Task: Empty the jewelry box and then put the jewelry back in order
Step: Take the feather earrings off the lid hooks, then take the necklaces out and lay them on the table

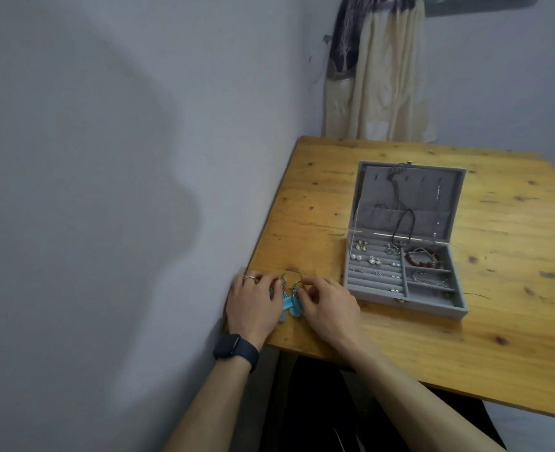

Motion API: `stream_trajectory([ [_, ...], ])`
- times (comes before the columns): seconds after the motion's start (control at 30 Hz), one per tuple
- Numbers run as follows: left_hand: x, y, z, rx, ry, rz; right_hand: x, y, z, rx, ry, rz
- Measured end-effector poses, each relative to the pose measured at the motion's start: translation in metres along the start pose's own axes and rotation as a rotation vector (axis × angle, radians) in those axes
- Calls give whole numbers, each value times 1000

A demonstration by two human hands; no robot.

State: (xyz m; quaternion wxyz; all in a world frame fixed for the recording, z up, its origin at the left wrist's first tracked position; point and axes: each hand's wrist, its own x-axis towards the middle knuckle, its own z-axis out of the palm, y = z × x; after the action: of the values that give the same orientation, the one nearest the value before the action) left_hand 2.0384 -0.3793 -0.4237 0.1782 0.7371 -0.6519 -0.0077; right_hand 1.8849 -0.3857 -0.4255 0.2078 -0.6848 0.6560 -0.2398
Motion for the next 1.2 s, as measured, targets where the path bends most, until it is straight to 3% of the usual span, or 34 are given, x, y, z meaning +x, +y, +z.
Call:
stream_trajectory([
  [0.27,5,20,-13,-82,-49,-6,-11,10,-26,231,-15,-105],
  [0.57,38,86,-27,-439,-59,127,-2,52,-110,403,187,-120],
  [0.93,148,181,-25,-615,-60,172,109,92,-166,241,372,12],
  [1.2,200,205,0,-842,-298,97,154,97,-157,18,317,150],
])
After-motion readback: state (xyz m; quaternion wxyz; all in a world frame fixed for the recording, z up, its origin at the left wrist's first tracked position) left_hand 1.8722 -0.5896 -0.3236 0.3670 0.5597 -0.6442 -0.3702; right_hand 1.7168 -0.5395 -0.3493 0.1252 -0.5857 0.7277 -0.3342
